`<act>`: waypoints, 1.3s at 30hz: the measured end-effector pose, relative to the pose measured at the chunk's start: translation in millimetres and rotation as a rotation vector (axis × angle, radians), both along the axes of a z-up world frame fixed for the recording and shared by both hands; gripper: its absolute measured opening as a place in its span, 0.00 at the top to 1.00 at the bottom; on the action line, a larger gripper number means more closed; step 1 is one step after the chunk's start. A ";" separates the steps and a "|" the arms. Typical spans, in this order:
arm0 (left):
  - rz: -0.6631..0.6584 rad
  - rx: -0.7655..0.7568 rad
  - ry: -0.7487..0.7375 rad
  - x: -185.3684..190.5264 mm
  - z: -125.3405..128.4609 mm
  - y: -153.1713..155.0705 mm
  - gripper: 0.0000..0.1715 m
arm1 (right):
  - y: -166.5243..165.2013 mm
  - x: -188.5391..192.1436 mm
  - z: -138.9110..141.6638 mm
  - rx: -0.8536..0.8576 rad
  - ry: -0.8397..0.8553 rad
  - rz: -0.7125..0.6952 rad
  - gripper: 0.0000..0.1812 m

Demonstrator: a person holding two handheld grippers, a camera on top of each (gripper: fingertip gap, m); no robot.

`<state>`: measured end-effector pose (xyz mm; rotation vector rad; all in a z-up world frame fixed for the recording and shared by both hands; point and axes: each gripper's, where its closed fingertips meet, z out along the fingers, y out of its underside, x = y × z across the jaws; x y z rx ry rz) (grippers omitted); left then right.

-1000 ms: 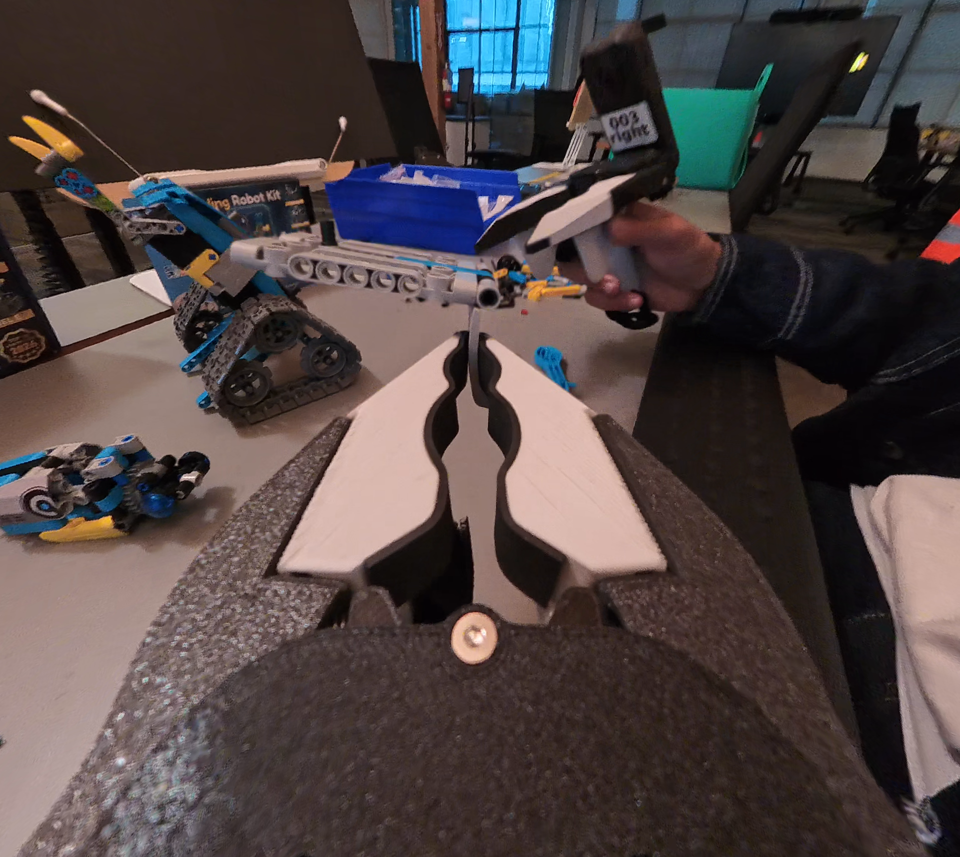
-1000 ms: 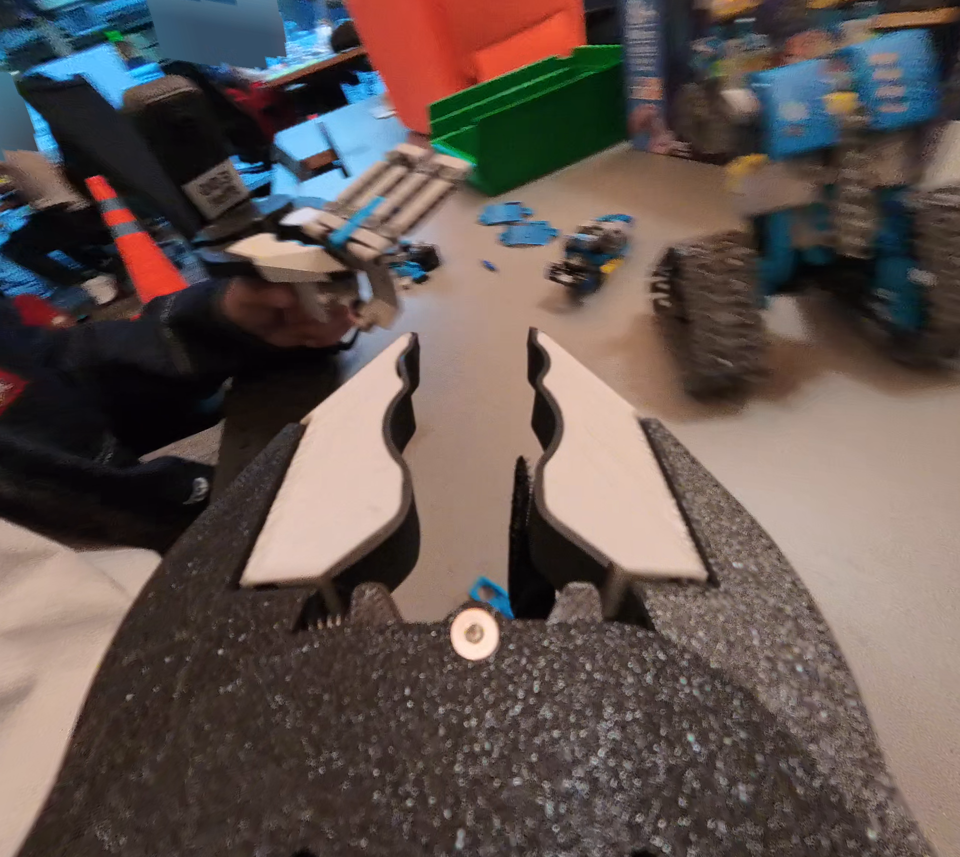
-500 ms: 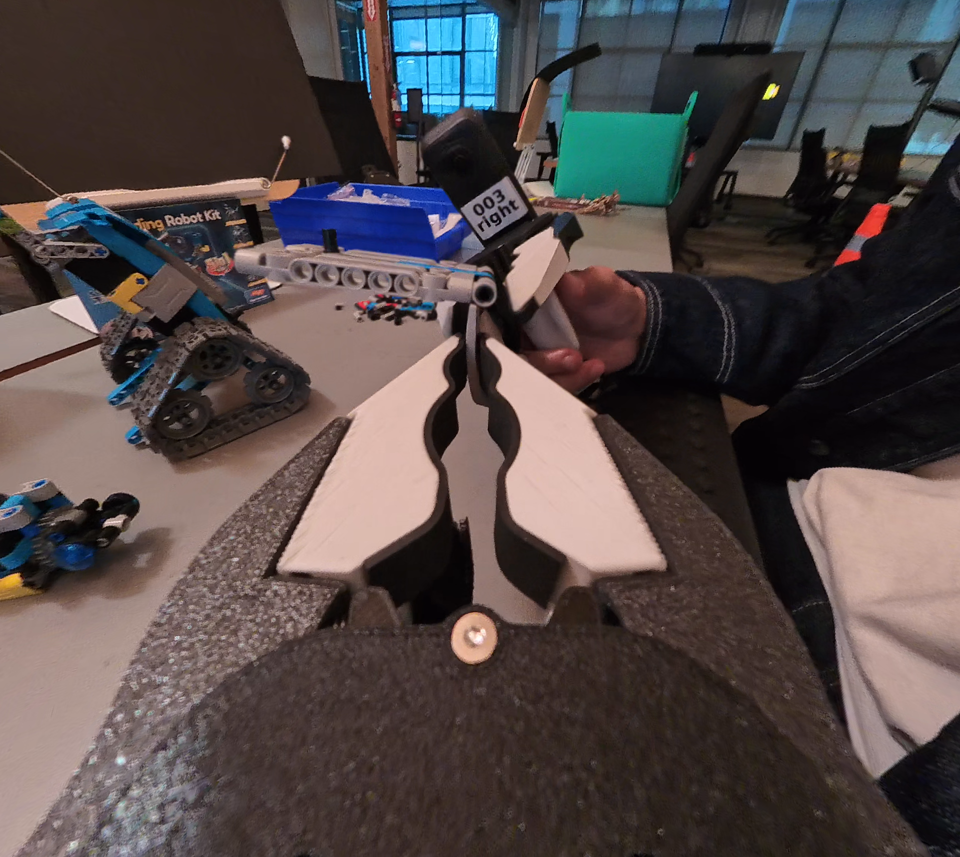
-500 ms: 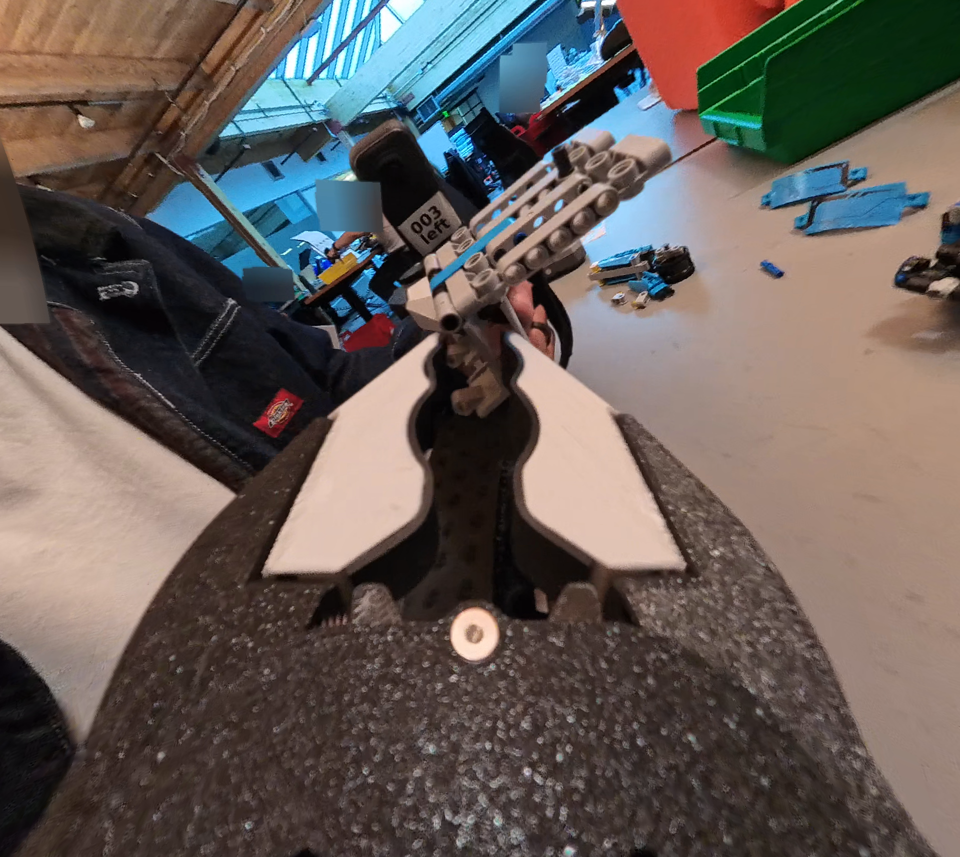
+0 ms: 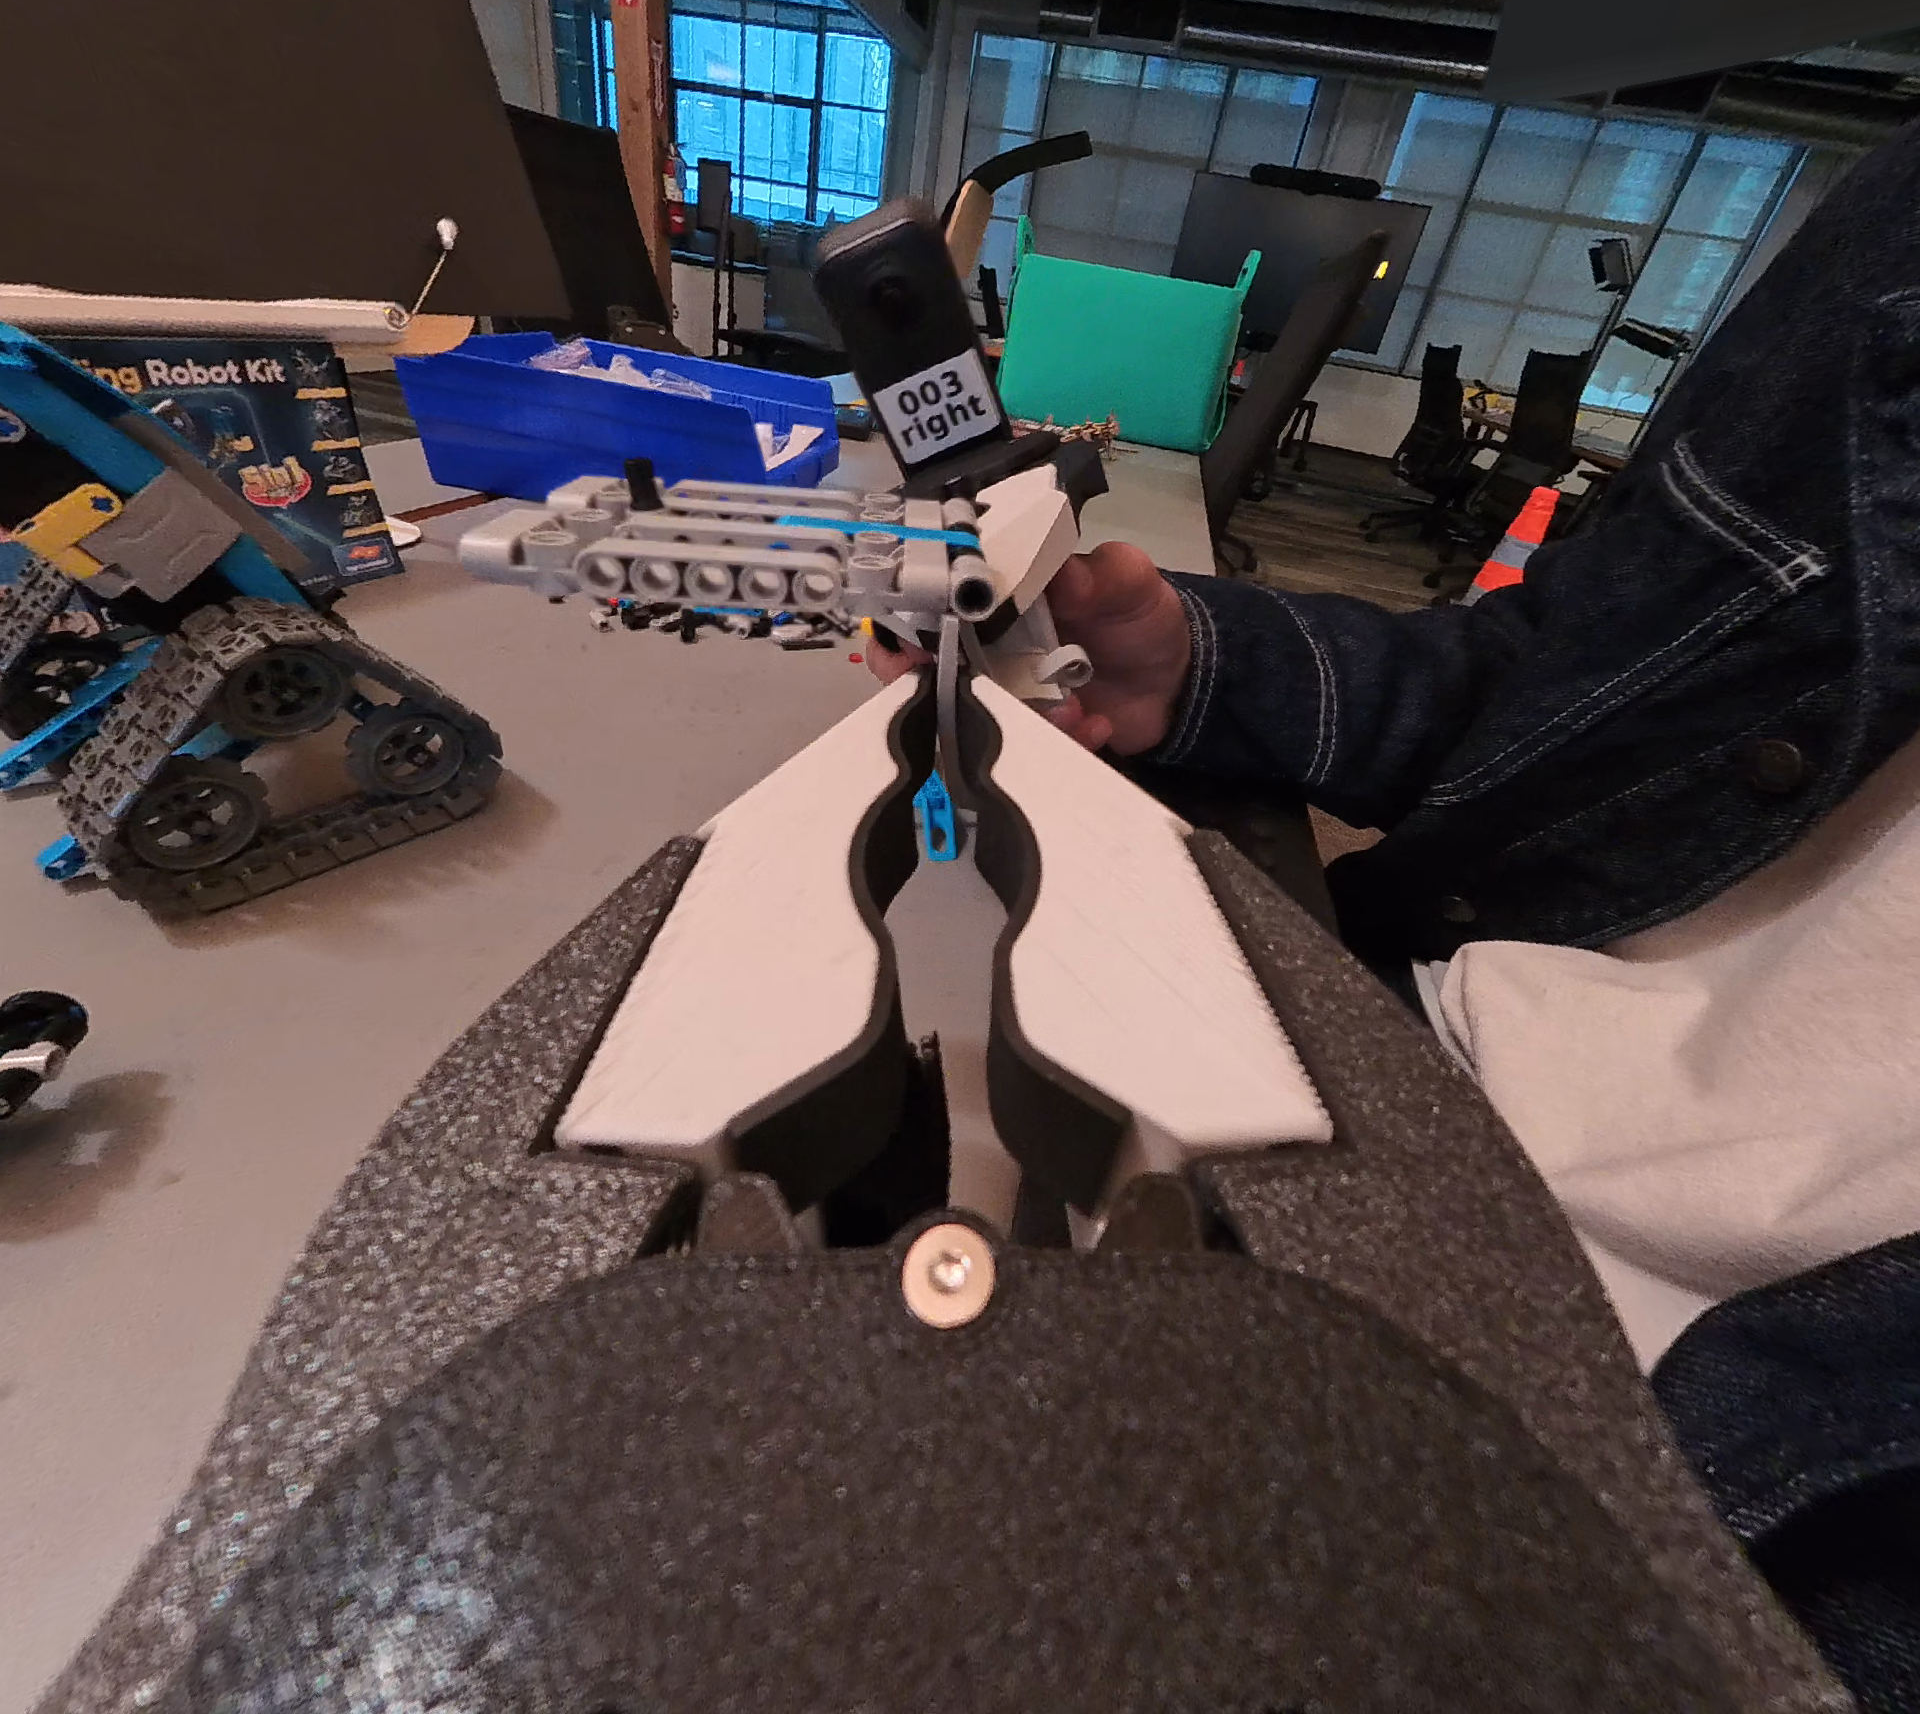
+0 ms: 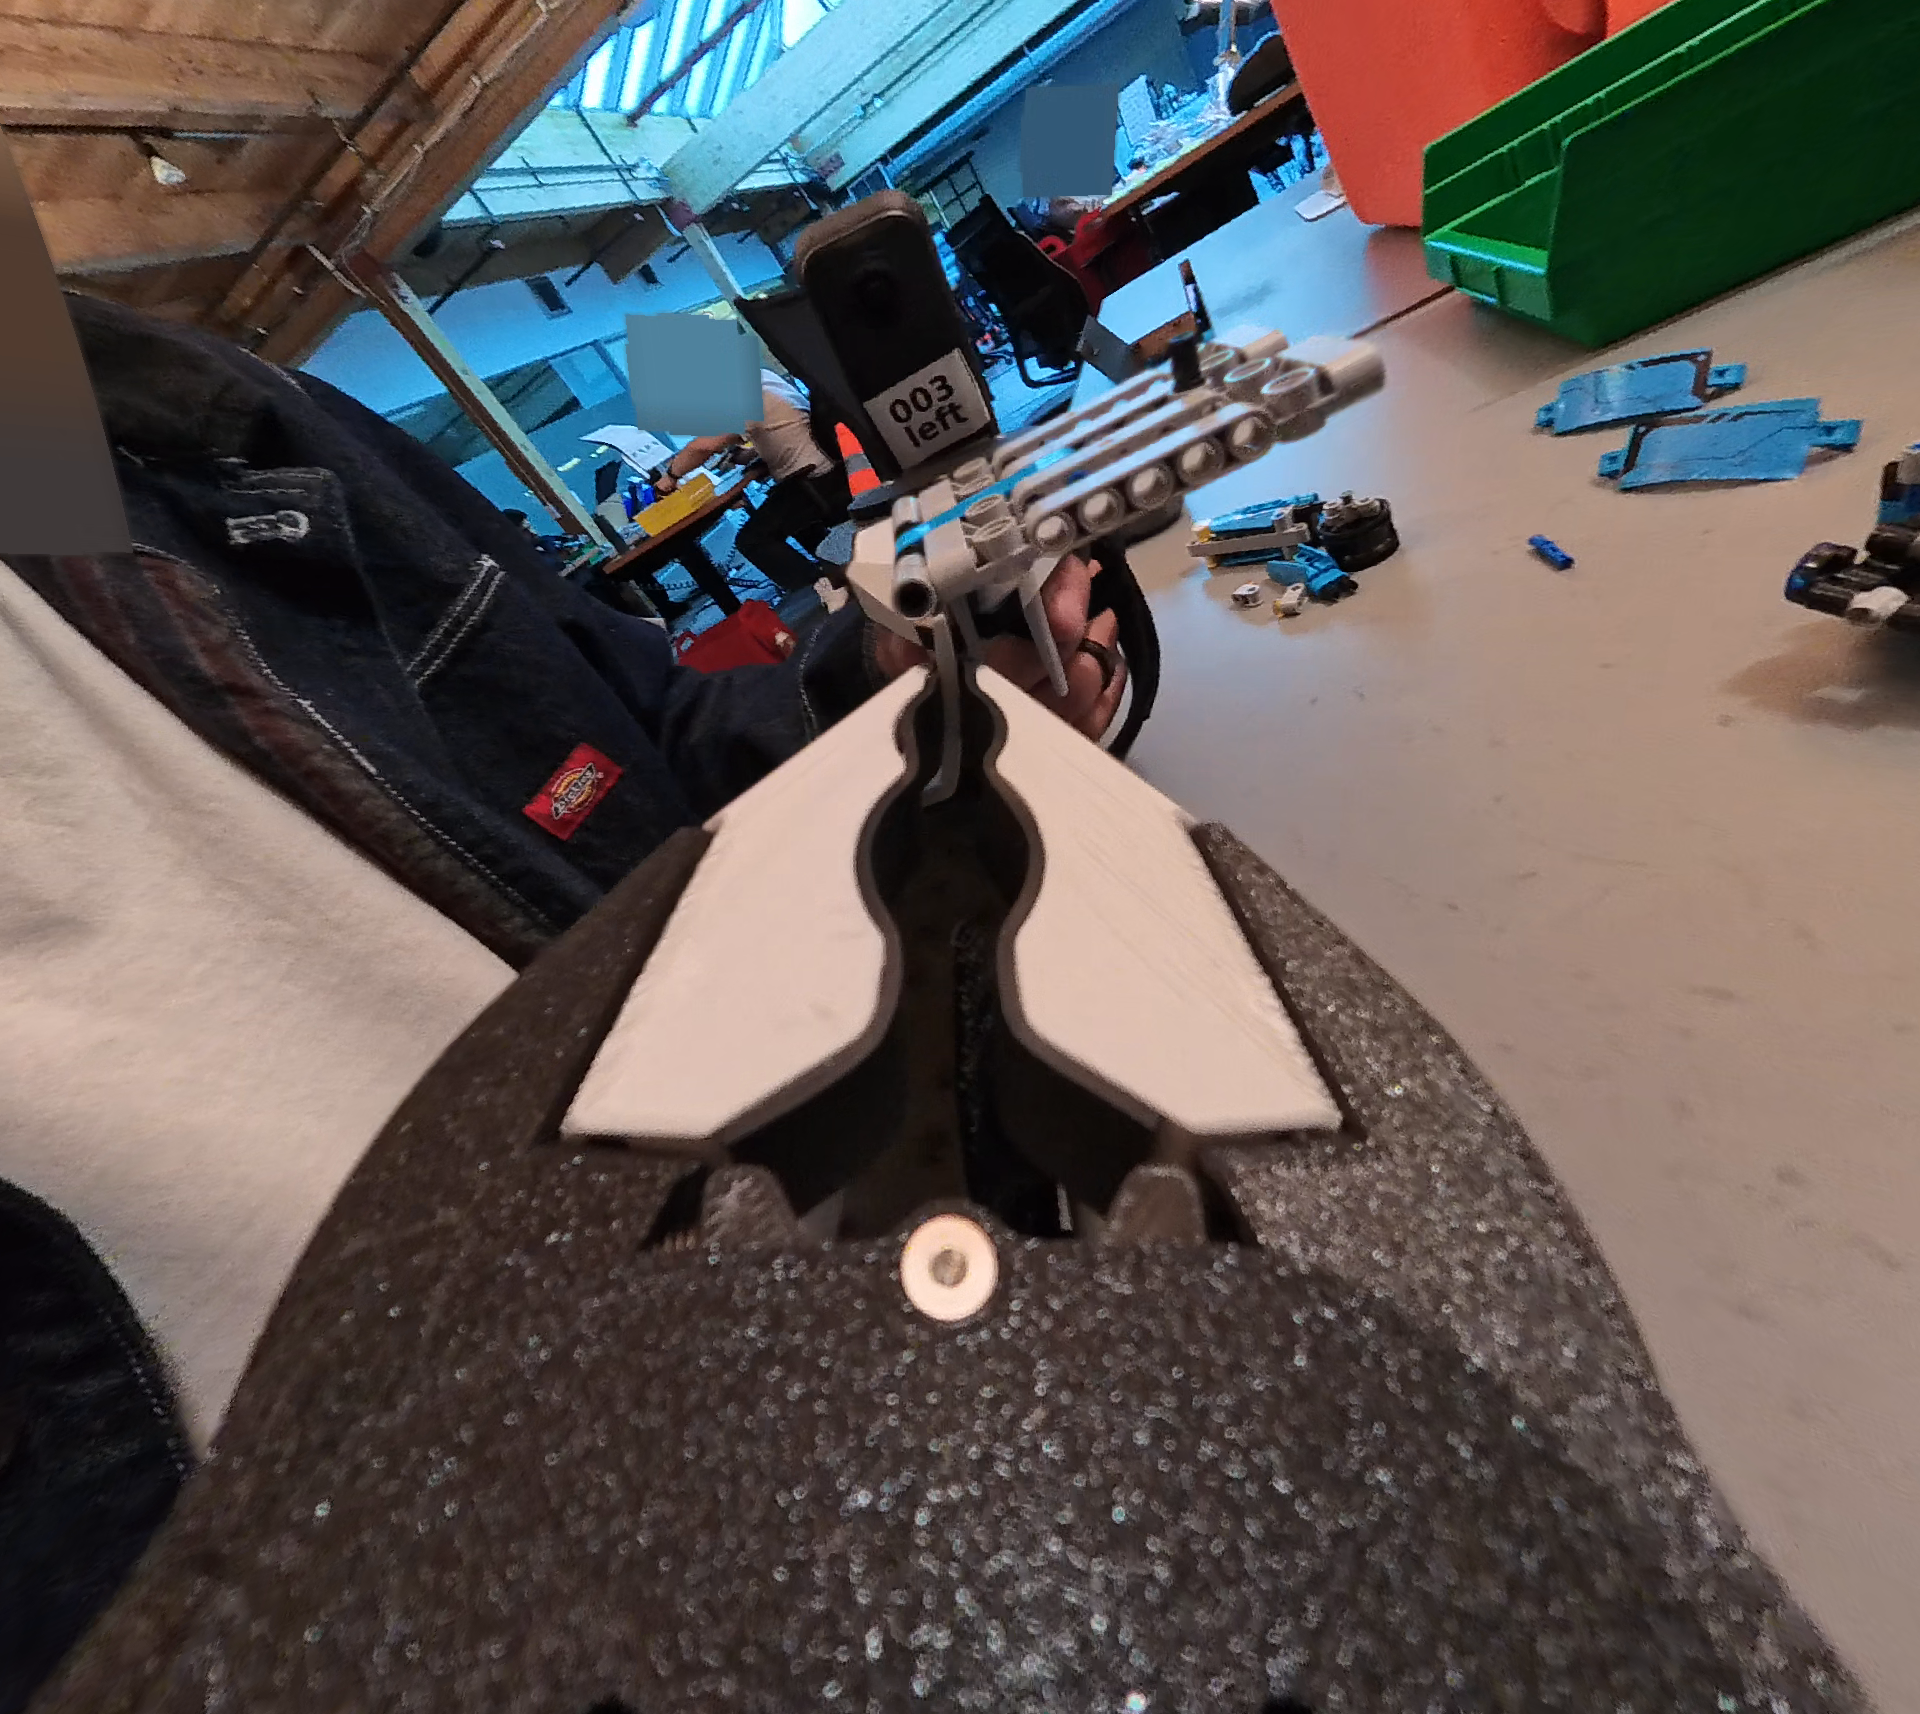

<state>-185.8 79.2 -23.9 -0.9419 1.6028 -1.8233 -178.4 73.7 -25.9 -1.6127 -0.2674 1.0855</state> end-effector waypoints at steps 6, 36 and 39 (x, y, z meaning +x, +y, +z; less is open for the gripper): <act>-0.003 -0.047 0.028 3.6 -2.7 3.8 0.99 | 2.4 1.3 -3.9 -0.014 0.001 -0.017 1.00; 0.098 0.064 -0.048 1.2 -1.4 12.3 1.00 | 2.6 1.8 -8.8 0.030 -0.095 -0.075 0.90; 0.171 0.150 -0.081 4.6 -3.4 16.3 0.99 | 5.7 4.7 -8.6 0.002 -0.042 -0.078 0.82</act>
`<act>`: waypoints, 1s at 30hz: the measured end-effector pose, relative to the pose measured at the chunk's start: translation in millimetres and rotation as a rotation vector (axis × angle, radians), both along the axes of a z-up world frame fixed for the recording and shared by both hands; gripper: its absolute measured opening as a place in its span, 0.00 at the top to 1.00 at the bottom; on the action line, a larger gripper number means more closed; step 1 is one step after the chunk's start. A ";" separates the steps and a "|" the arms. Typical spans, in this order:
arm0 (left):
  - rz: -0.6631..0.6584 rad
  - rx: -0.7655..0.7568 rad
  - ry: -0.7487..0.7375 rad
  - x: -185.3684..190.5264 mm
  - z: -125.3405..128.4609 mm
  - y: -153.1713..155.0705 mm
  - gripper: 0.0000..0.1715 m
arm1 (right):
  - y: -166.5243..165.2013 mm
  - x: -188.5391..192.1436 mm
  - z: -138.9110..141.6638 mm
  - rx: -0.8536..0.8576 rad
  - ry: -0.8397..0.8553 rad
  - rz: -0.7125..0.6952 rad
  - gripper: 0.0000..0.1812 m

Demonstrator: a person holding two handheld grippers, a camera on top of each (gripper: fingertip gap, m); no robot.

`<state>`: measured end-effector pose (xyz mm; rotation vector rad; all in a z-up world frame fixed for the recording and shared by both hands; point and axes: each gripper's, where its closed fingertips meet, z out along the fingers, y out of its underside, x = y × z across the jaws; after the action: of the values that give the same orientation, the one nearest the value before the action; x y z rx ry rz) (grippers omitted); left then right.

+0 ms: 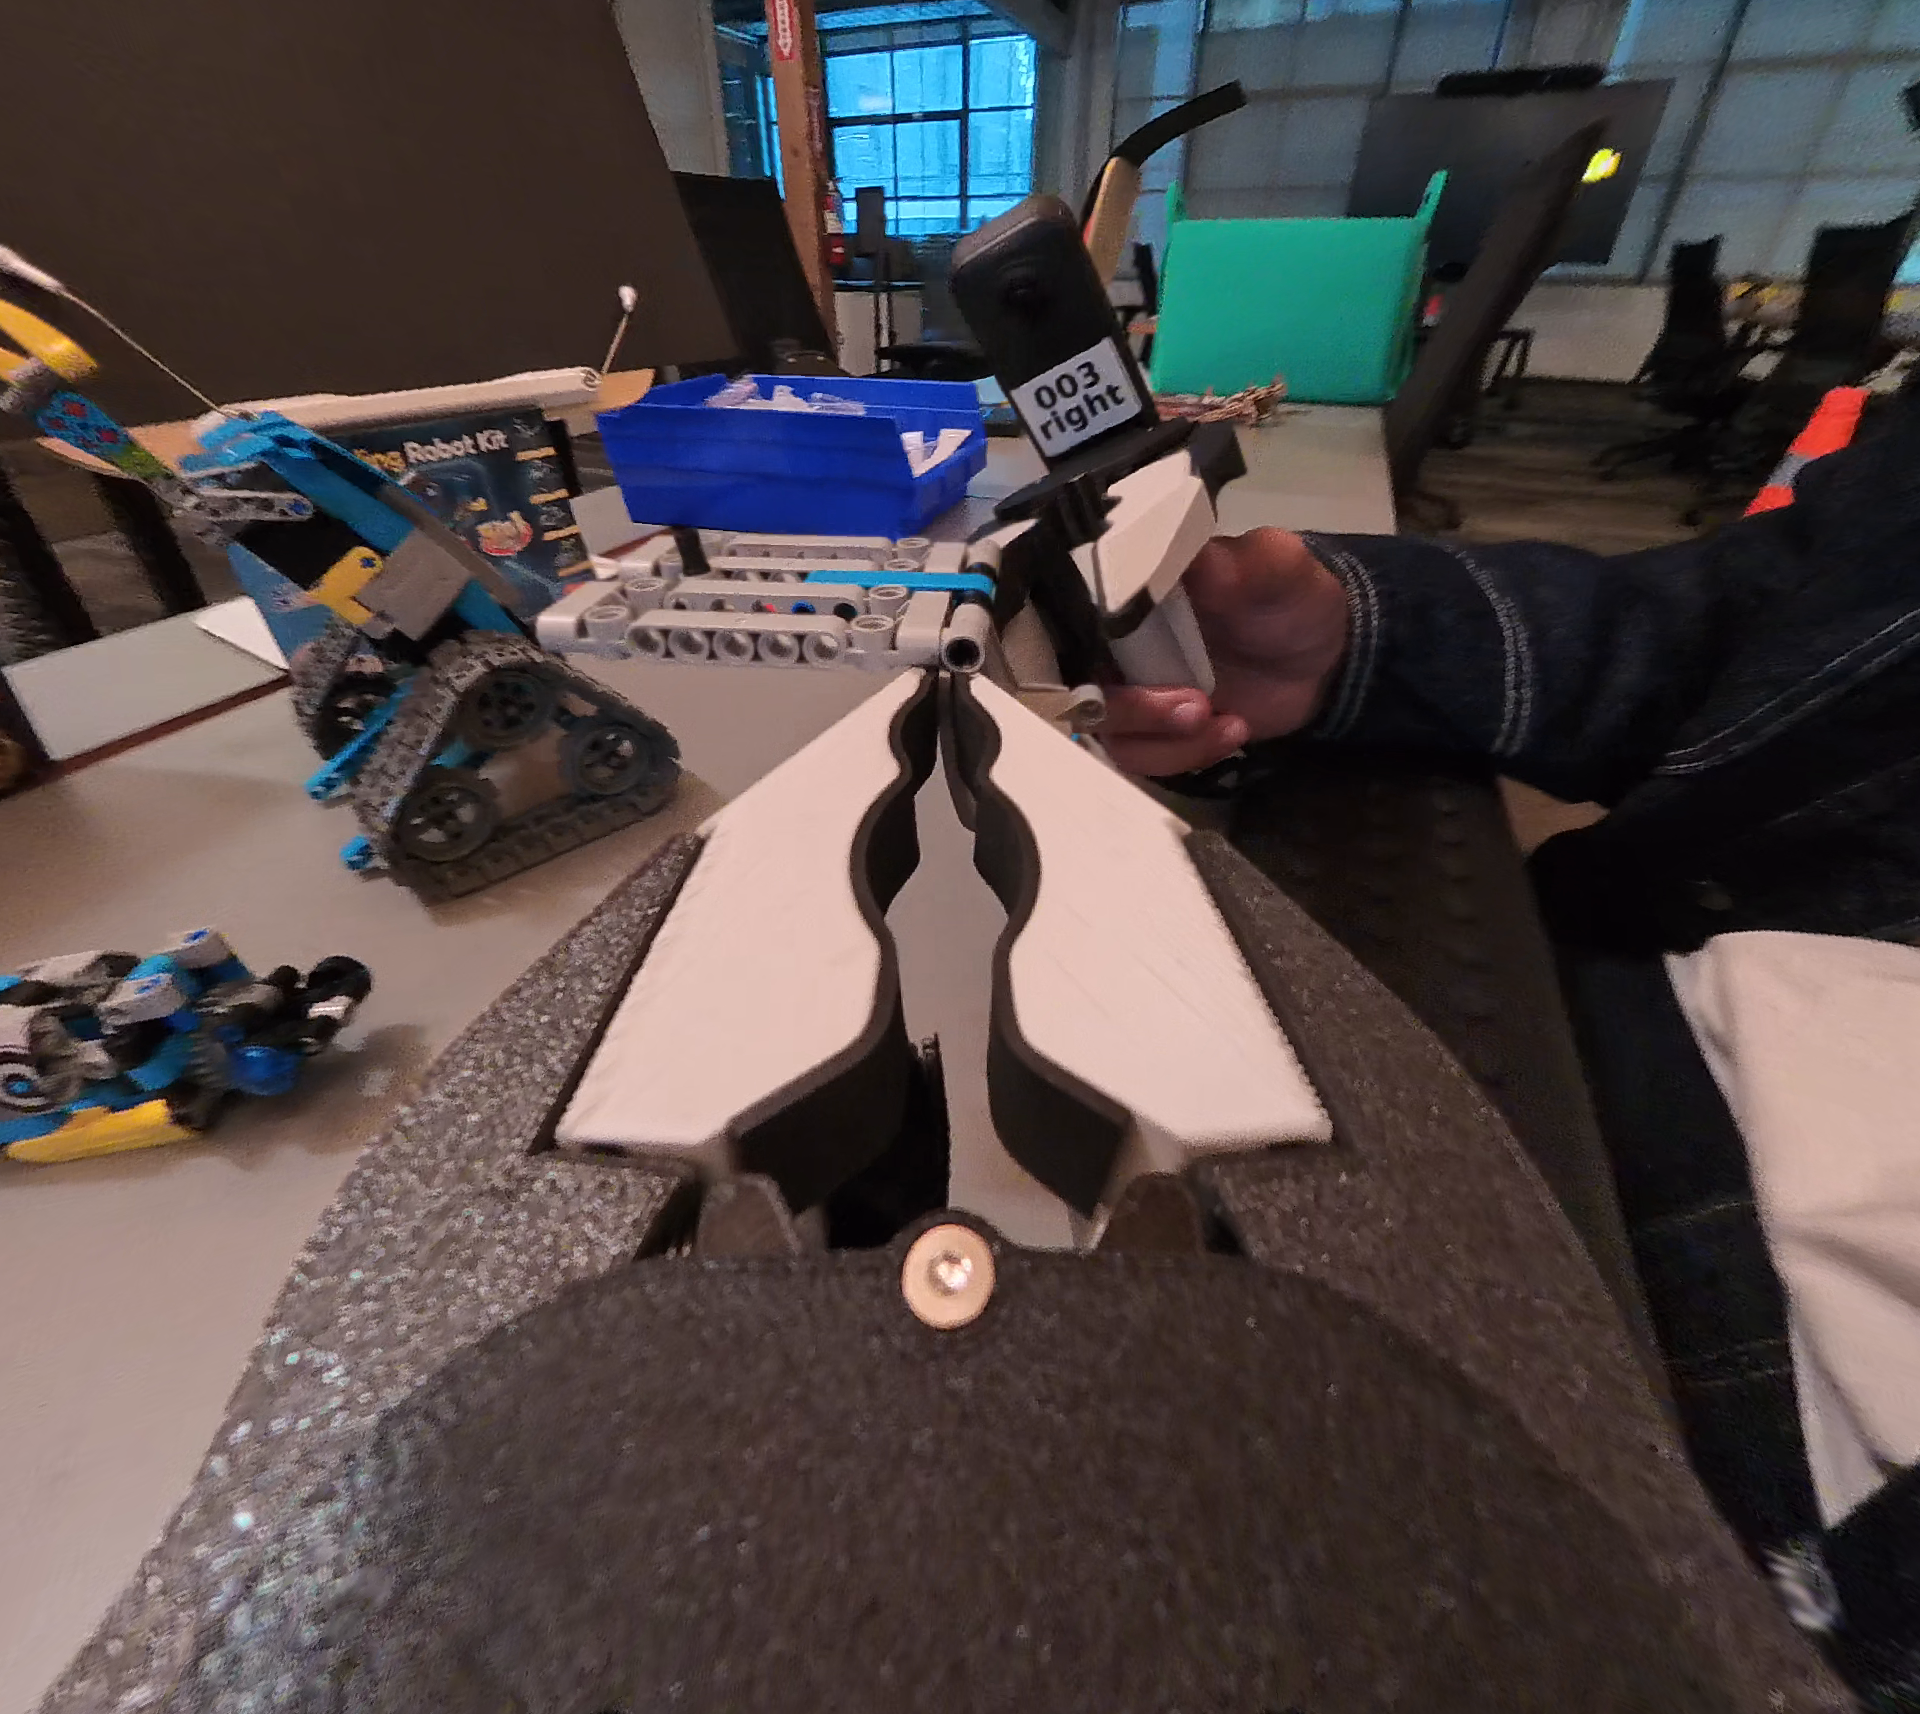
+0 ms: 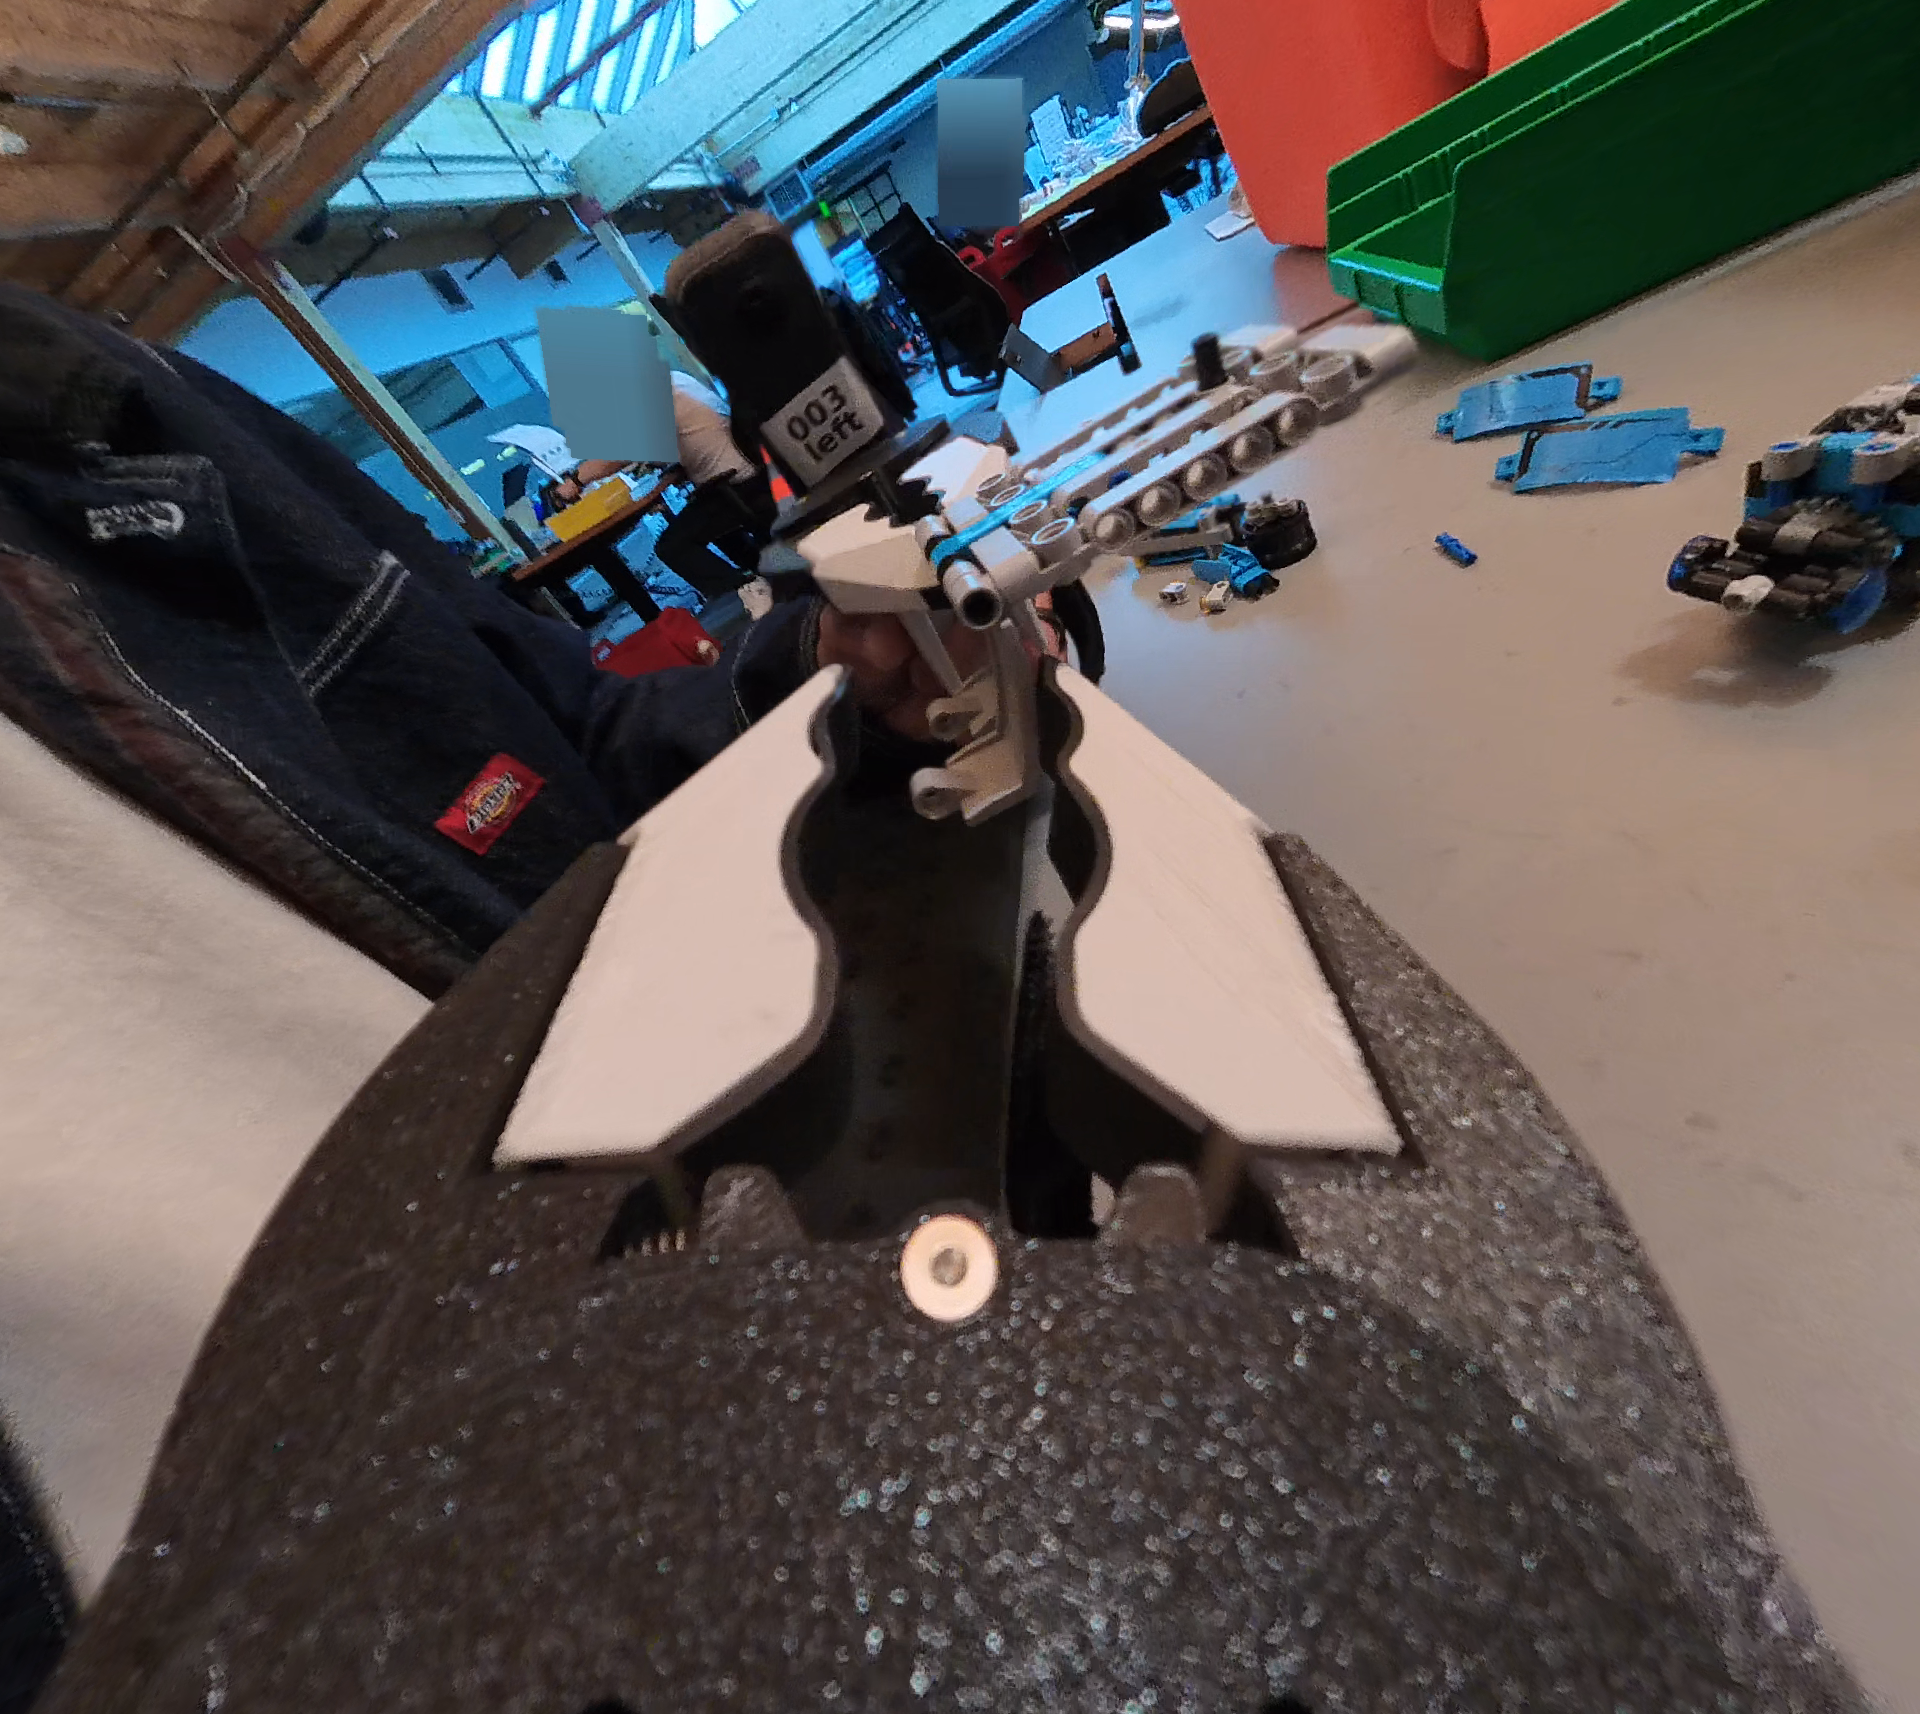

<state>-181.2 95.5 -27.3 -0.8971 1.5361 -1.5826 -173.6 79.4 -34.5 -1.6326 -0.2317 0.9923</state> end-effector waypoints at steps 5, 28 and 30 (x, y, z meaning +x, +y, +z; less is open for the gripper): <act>0.073 0.156 -0.060 3.6 -3.0 -3.2 0.99 | -1.9 15.9 16.8 0.026 0.152 -0.018 0.83; -0.079 0.152 0.180 -0.9 9.4 11.9 0.56 | -17.0 30.1 -23.2 0.110 -1.271 -0.172 0.95; -0.170 0.297 0.252 3.3 -2.6 -4.7 0.58 | -21.9 16.9 -28.7 0.096 -1.247 -0.097 0.94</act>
<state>-177.9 90.8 -29.9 -0.8385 2.0101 -1.3428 -156.7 57.5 -63.2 -1.9459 -0.9887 -0.2311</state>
